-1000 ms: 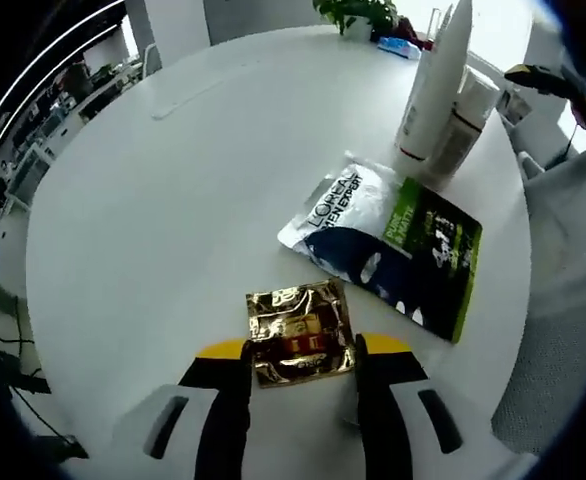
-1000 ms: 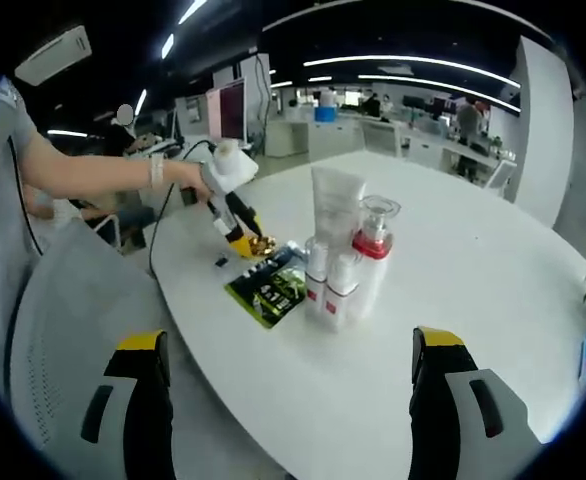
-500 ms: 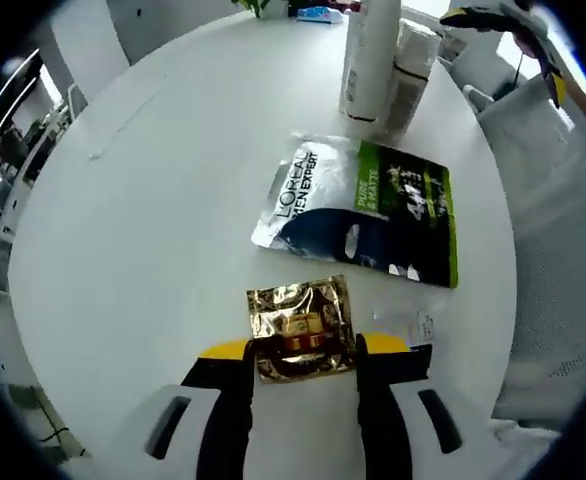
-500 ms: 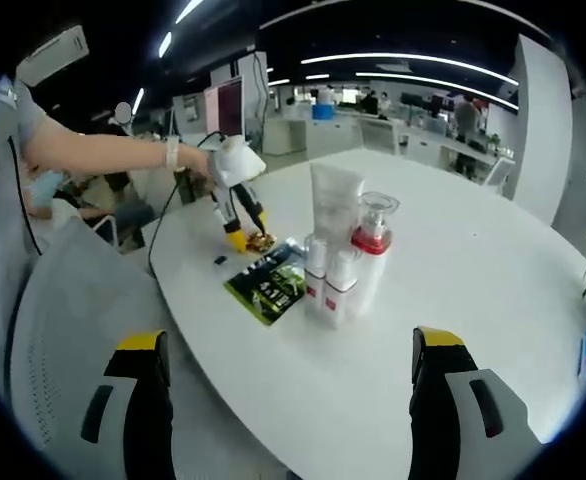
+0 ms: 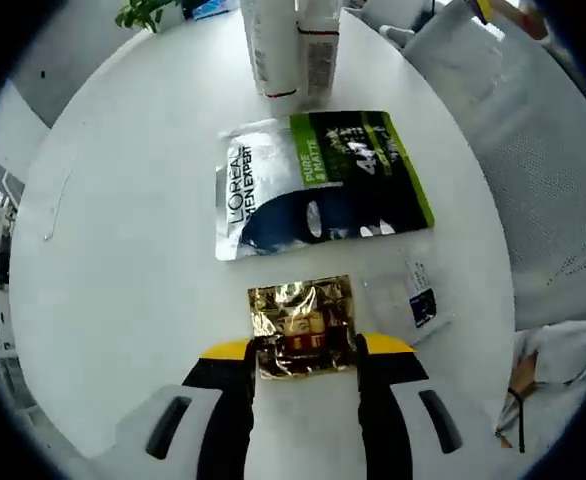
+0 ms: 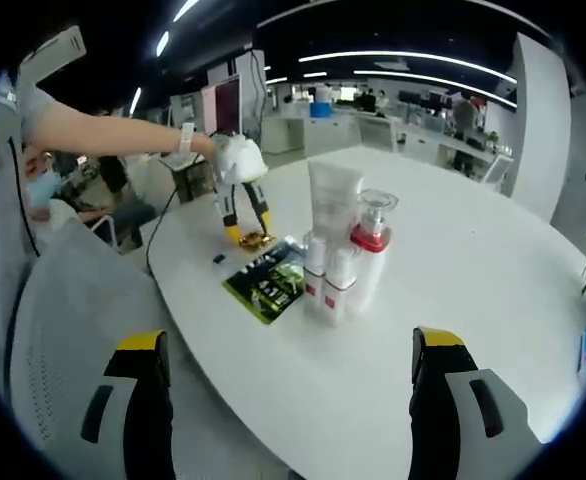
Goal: Arrange the skincare products in the storage area until every visible bottle or jar stands upright without overlapping.
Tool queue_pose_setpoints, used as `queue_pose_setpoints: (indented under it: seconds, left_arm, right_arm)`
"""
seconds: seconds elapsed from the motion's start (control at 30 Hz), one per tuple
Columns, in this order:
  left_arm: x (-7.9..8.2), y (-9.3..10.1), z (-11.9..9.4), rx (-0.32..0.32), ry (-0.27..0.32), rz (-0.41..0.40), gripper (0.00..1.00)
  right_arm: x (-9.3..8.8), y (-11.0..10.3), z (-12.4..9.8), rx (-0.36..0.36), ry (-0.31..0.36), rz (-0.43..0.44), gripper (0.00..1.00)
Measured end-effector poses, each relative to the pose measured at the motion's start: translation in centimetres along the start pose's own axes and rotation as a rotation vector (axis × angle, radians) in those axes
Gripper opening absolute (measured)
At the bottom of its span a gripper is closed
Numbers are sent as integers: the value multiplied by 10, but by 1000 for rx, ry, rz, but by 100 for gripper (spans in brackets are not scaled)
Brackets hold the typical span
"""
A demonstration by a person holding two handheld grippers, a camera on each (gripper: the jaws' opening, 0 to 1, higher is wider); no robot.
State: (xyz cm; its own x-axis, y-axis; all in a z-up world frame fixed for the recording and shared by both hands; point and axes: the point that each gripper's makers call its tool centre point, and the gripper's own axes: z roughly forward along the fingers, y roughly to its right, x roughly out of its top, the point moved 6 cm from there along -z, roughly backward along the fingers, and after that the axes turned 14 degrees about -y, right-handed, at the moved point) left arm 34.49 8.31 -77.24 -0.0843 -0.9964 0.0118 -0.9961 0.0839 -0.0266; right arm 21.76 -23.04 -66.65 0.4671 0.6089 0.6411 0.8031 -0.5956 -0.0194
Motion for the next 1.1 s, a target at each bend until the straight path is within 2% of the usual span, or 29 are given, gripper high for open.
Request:
queue_pose_setpoints:
  seconds: [0.07,0.33,0.53,0.67,0.77,0.83,0.9,1.03,1.07,1.1]
  left_arm:
    - [2,4,-1,1,-22,72,41]
    - [4,1,-1,10,-84,255,42]
    - [1,-6,1,30,-141,464,42]
    - [5,-6,1,41,-144,535,42]
    - [5,-9,3,52,-170,590,42]
    - [4,-11,4,59,-182,604,43]
    - [4,-15,5,65,-180,583,47]
    - [0,-21,2,73,-151,480,56]
    - [0,-23,0,84,-147,466,56]
    - [-2,-24,-4,100,-135,416,55]
  right_arm:
    - [-1,0,0,-3,-1,6,100]
    - [-5,0,-1,-12,-6,27,100]
    - [-7,-1,-3,-24,-8,39,100]
    - [-8,0,-4,-28,-12,43,100]
    - [-8,0,-4,-31,-9,46,100]
    - [-7,0,-5,-33,-6,47,100]
    - [-6,0,-6,-35,-4,44,100]
    - [-6,0,-7,-35,-2,40,100]
    - [-6,0,-7,-36,-2,40,100]
    - [-7,0,-7,-35,-3,40,100]
